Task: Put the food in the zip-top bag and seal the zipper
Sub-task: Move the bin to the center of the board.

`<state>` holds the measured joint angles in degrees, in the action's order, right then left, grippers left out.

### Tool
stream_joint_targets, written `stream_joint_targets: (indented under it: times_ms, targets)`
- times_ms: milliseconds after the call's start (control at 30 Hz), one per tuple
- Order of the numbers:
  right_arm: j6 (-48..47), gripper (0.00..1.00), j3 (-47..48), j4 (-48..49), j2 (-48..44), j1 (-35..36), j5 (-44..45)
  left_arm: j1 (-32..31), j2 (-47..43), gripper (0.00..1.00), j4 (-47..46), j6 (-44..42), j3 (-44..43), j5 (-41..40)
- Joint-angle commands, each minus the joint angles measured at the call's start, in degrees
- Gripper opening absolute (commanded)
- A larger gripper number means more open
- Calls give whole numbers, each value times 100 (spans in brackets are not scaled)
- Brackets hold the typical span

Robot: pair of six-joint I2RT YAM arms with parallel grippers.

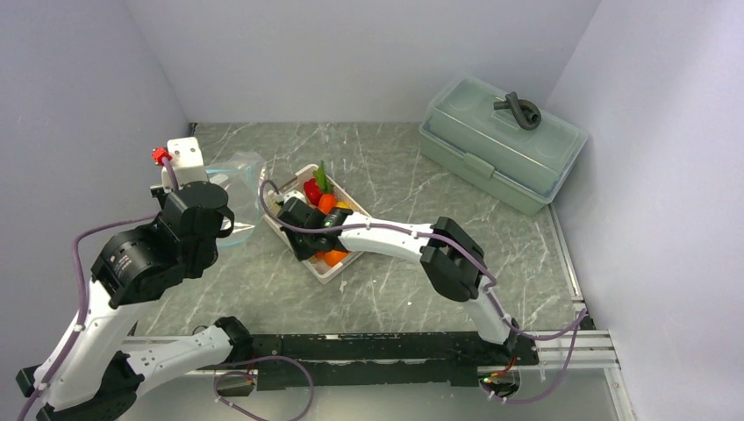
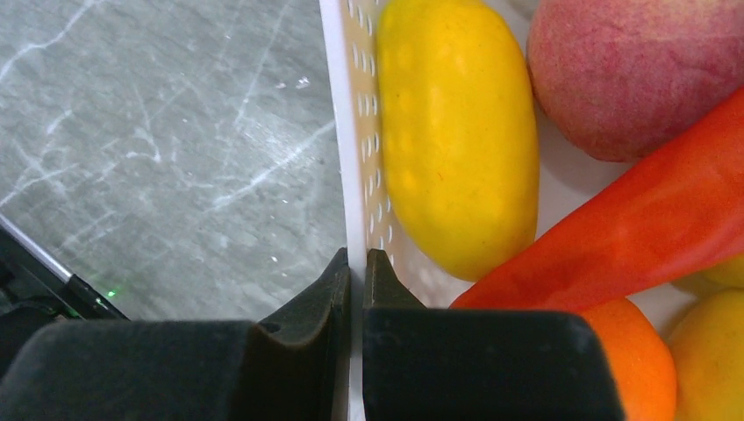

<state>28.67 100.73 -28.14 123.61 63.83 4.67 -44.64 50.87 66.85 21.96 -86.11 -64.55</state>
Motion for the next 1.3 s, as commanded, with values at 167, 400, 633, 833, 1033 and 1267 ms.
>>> stream_joint_targets:
  times_ms: [167, 400, 633, 833, 1033, 1267]
  targets:
    - [151, 0, -881, 171, -916, -343, 458, 15, 54, 0, -249, 11, -5, -170]
    - [316, 0, -1425, 243, -1377, -582, 632, 17, 78, 0, -397, -33, 92, -110]
    - [521, 0, -1918, 171, -1809, -824, 949, 16, 159, 0, -550, -89, 167, -47]
    - [680, 0, -2487, 165, -2203, -1118, 1098, 17, 224, 0, -631, -77, 238, 42]
    - [752, 0, -3010, 186, -2511, -1390, 1141, 16, 370, 0, -642, 47, 369, 150]
    - [875, 0, -3498, 227, -2795, -1613, 1210, 14, 585, 0, -652, 199, 510, 329]
